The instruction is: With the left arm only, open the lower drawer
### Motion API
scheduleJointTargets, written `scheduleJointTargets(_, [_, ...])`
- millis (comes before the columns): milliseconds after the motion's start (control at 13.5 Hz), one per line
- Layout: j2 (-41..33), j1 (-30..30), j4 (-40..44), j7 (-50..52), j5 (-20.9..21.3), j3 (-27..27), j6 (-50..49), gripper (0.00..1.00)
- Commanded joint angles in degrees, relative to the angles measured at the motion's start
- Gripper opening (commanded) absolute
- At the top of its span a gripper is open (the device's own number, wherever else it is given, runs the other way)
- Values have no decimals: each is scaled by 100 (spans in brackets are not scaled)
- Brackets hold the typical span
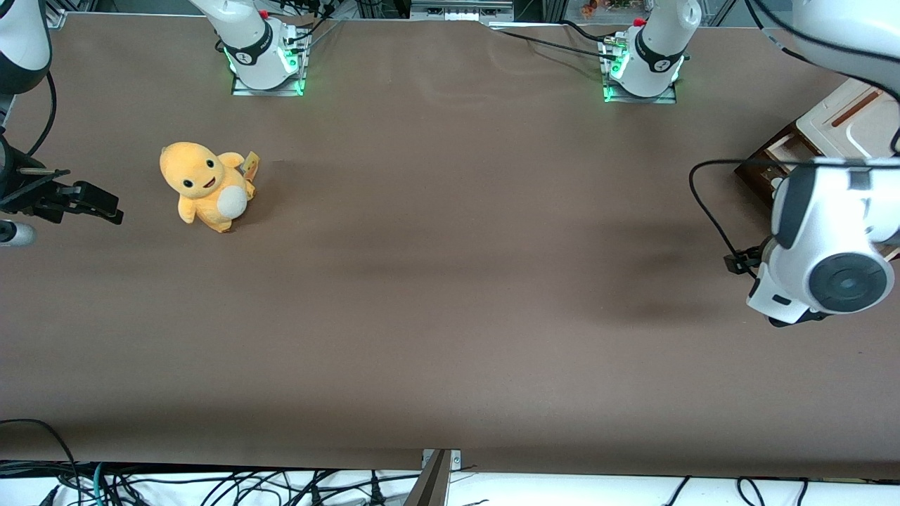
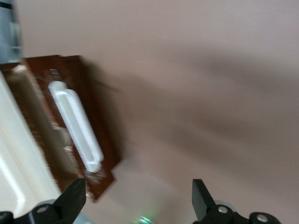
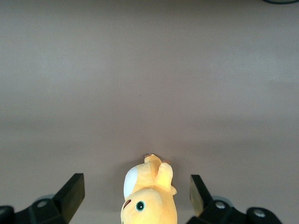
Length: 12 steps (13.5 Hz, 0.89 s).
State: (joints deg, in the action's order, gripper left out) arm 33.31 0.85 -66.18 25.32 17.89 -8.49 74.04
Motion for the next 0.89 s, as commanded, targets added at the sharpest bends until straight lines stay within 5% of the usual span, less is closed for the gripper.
scheduleJointTargets(0, [-52, 47, 455, -211, -723, -39, -74, 100])
scheduleJointTargets(222, [-587, -41, 387, -665, -1269, -12, 57, 100])
scheduleJointTargets(517, [-2115, -41, -1622, -1940, -1745, 251, 1716, 100])
scheduleJointTargets(812, [-3030, -129, -2960, -2224, -1878, 313, 2210, 100])
